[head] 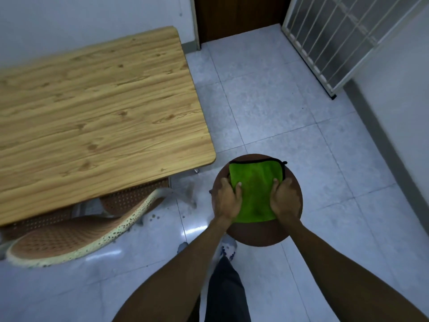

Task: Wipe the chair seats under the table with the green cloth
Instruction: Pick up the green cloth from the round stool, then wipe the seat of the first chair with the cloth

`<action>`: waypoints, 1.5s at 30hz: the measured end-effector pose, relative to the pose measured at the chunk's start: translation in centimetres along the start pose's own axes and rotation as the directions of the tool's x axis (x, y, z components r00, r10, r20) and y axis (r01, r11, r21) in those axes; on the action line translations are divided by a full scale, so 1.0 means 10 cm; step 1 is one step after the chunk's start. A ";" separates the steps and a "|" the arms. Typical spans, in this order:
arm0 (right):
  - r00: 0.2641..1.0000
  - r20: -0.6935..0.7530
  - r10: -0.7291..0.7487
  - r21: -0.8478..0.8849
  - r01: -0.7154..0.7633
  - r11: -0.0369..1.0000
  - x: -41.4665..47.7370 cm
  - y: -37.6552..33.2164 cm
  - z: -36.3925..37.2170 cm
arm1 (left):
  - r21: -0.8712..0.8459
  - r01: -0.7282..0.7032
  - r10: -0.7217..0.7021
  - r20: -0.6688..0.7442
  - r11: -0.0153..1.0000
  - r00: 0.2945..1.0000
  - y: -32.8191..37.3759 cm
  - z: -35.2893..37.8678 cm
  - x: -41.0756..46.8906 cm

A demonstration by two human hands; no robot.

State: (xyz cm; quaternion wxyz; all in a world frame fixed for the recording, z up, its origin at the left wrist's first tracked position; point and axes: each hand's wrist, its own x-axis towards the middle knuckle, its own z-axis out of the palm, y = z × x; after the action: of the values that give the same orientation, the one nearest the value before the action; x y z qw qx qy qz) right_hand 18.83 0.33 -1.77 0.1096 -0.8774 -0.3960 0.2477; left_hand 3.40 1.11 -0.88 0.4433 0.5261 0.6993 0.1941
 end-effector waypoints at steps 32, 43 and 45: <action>0.943 -0.093 -0.320 0.187 0.332 0.924 -4.20 -2.84 1.27 | 0.078 -0.244 0.256 -0.246 0.967 0.935 -2.46 -4.78 -1.24; 0.801 -0.098 -0.591 -0.354 0.527 0.772 -4.33 -2.85 1.57 | 0.489 -0.228 0.313 -0.099 0.842 0.944 -2.89 -4.86 -1.17; 0.516 0.071 -0.853 -0.371 0.808 0.458 -4.35 -2.84 1.67 | 0.511 -0.240 0.323 -0.079 0.826 0.943 -2.91 -4.93 -1.13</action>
State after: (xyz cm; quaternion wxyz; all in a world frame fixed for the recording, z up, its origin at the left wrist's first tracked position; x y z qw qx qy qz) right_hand -32.61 -13.49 10.15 0.0792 -0.5894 -0.8034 0.0303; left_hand -53.02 -10.37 8.57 0.2020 0.7016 0.6737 0.1143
